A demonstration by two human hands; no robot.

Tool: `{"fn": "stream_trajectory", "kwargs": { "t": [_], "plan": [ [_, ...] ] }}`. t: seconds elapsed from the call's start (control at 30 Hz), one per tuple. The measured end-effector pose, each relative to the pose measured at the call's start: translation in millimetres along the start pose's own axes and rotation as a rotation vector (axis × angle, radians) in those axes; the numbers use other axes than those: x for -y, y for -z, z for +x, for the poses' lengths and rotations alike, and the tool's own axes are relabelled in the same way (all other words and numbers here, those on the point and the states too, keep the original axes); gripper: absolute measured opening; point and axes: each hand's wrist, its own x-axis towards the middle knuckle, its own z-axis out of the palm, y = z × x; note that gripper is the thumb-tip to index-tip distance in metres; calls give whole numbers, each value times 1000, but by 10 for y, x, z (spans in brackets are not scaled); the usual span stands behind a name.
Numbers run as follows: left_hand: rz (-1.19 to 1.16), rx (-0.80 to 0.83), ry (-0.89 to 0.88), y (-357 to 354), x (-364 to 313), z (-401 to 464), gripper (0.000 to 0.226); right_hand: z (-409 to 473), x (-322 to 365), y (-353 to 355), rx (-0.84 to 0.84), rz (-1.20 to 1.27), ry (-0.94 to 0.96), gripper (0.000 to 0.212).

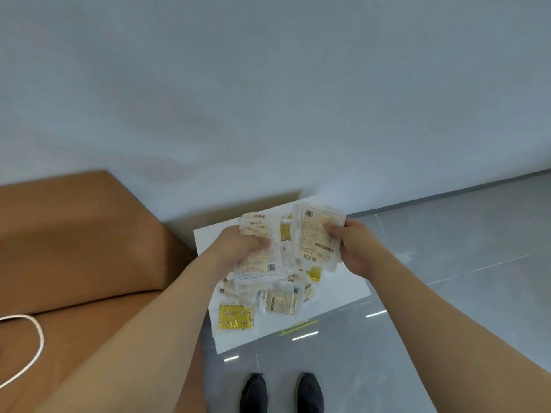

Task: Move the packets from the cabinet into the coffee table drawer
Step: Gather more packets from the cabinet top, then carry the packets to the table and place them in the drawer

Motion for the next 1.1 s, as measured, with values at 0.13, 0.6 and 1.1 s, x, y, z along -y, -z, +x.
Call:
{"fn": "stream_trajectory", "kwargs": {
  "t": [0.13,0.6,1.1],
  "plan": [
    [-139,4,-141,-161,-716,-986,23,-1096,579,8,43,291,75,30],
    [-289,9,-329,-1059,-1653,-3159,12,-3671,902,710,173,829,275,21],
    [-35,205,-357,-2409,-1460,-3927,27,-4995,237,1766,-305,722,370,23]
  ]
}}
